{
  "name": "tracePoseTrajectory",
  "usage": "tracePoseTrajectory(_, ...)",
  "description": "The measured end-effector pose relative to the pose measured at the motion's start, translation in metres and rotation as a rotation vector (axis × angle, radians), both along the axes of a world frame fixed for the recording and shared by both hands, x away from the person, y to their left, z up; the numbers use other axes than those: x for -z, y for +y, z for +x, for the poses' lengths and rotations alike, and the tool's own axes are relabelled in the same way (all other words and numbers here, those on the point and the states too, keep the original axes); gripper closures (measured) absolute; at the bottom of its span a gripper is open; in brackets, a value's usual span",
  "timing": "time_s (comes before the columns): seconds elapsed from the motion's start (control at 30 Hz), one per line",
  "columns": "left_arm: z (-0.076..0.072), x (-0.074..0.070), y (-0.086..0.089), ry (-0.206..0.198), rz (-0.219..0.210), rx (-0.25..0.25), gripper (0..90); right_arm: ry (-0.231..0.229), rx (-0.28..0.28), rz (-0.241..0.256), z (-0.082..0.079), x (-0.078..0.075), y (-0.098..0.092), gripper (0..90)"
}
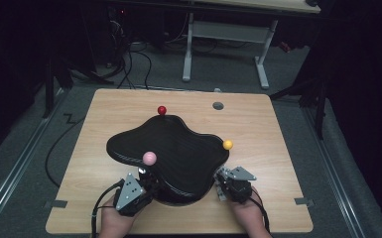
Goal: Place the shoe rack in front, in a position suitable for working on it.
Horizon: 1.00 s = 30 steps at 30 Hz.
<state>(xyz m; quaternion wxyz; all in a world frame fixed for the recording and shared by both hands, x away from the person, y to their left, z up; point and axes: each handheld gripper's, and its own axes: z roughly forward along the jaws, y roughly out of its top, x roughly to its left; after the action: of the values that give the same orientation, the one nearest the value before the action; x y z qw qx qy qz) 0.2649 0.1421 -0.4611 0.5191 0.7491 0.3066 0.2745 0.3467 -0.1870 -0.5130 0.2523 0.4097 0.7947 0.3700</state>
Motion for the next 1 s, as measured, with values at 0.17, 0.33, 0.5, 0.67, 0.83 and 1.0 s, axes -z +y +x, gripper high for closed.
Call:
tracePoseTrajectory(0.17, 0.000, 0.000, -0.003, 0.000, 0.001, 0.008, 74.5, -0.003, -0.033, 0.001, -0.008, 0.000, 0.003, 76.8)
tracePoseTrajectory(0.33, 0.001, 0.000, -0.004, -0.001, 0.003, 0.015, 74.5, 0.011, -0.053, 0.012, -0.018, -0.001, 0.007, 77.5)
tracePoseTrajectory(0.5, 0.002, 0.000, -0.005, -0.002, 0.001, 0.014, 74.5, 0.022, -0.101, 0.021, -0.029, -0.005, 0.013, 77.7)
tracePoseTrajectory(0.67, 0.001, 0.000, -0.009, -0.001, 0.001, 0.021, 74.5, 0.014, -0.183, 0.012, -0.041, -0.007, 0.029, 77.3)
tracePoseTrajectory(0.83, -0.004, 0.001, -0.022, -0.010, 0.010, 0.055, 74.5, 0.015, -0.305, 0.011, -0.063, -0.007, 0.064, 77.5)
tracePoseTrajectory(1.0, -0.007, 0.001, -0.029, -0.011, 0.017, 0.074, 74.4, 0.003, -0.383, 0.043, -0.082, -0.010, 0.095, 76.9)
